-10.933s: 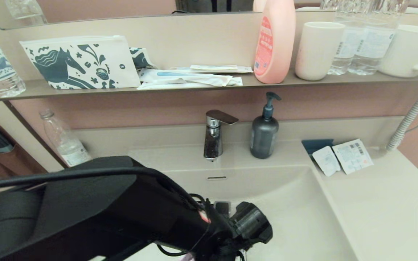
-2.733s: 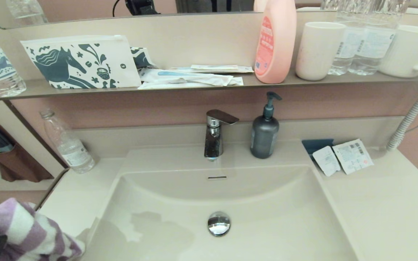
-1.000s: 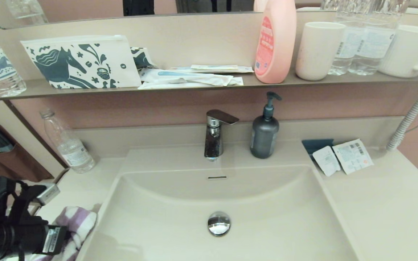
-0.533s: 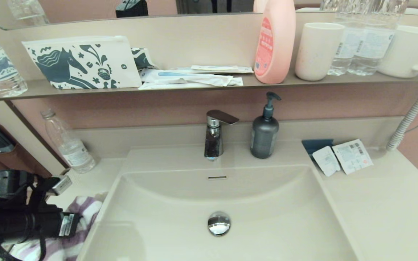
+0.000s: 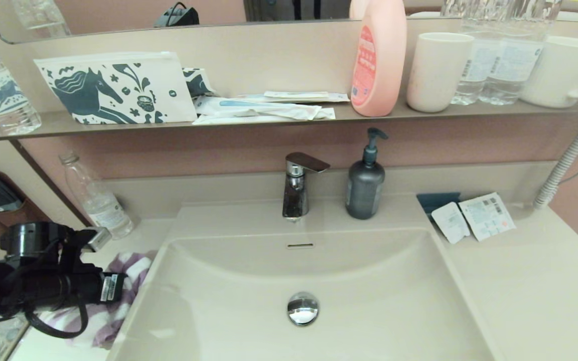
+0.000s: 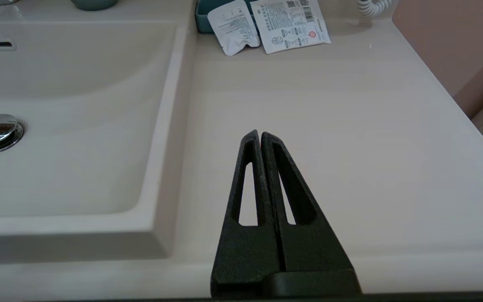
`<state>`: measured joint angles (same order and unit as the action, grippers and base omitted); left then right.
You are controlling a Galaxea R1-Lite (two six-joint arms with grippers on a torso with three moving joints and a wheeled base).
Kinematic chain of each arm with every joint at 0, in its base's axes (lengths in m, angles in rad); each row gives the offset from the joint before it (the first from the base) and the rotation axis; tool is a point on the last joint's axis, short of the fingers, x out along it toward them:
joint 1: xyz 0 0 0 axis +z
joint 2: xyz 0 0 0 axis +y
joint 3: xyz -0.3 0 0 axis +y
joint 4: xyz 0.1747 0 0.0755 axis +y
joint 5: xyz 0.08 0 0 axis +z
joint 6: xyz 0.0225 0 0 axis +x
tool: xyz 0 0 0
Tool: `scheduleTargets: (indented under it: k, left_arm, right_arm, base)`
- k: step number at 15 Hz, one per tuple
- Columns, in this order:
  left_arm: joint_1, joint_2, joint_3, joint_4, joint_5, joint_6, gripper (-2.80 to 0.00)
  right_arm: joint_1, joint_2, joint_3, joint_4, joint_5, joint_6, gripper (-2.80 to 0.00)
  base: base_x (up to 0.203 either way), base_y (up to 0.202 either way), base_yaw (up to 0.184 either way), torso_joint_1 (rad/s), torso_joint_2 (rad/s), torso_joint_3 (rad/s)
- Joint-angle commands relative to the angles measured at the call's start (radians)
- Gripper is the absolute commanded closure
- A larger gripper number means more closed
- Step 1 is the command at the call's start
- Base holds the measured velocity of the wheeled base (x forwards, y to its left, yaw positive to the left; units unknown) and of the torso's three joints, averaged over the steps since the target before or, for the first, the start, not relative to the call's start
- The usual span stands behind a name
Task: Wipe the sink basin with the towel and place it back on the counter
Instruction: Wipe the sink
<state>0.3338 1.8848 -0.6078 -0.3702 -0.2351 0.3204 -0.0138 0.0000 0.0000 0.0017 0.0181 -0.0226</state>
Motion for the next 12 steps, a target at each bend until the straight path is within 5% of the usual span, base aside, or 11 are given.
scheduleTargets:
  k: [1,12]
  left_arm:
    - [0.004,0.057,-0.020,0.002,0.001,0.001,0.00]
    - [-0.038,0.276,-0.300,0.001,0.003,-0.047,0.00]
  right_arm:
    - [0.000,0.000,0.000,0.000,0.000,0.000,0.00]
    - [-0.001,0.000,0.000,0.000,0.000,0.000,0.00]
  base:
    - [0.000,0.000,0.000,0.000,0.00,0.000]
    - [0.000,0.000,0.000,0.000,0.00,0.000]
